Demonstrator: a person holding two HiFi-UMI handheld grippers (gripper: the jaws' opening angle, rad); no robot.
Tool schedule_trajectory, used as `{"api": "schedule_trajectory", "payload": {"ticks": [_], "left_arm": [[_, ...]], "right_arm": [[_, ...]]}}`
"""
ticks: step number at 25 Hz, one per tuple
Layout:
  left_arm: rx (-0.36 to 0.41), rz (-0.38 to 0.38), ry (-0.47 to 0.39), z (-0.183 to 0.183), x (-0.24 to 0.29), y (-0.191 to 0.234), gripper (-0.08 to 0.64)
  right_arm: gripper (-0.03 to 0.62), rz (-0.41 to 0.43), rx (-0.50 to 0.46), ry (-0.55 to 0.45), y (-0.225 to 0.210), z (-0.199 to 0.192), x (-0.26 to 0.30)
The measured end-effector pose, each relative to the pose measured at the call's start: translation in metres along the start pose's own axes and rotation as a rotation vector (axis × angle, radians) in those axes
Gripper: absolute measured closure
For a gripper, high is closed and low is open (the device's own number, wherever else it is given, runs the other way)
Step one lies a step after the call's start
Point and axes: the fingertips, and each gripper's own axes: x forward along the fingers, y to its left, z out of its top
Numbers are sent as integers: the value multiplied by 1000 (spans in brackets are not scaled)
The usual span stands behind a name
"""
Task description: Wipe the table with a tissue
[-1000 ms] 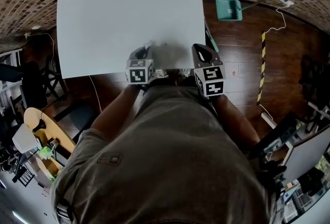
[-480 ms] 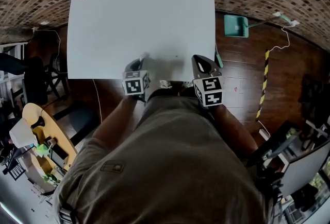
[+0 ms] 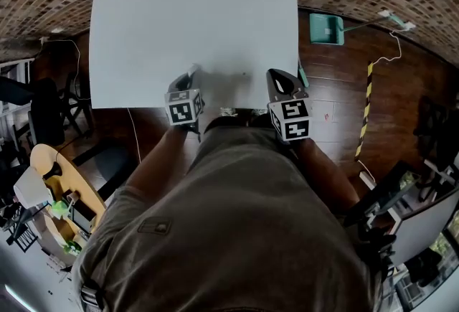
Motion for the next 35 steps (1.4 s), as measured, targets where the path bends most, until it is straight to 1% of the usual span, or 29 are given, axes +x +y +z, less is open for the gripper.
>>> {"api": "schedule_trajectory", "payload": {"ticks": [4,6,10,14,22,27,32,35], "left_arm": [[7,-17,-27,16,4,-6,537],[13,-20,-24,20,8,-8,537],[14,-12,2,17,14,-7,537],[24,-11,2,17,14,-9,537],[85,-90,17,25,28,-56,537],[124,-133,27,25,31,-75,537],[162,-197,45,23,33,-101,537],[169,-204,46,20,31,-106,537]], "right_arm": [[578,-9,10,2,-4,0,-2],[578,-16,13,3,-6,-1,-4],[578,-23,20,-6,-9,-1,-6],[578,-28,34,-15,-10,-1,-8],[578,-34,42,-20,-29,0,-12],[578,-49,53,-22,-34,-2,-17],[578,-59,66,-25,-41,-5,-19],[578,-54,57,-24,-39,-4,-18]]}}
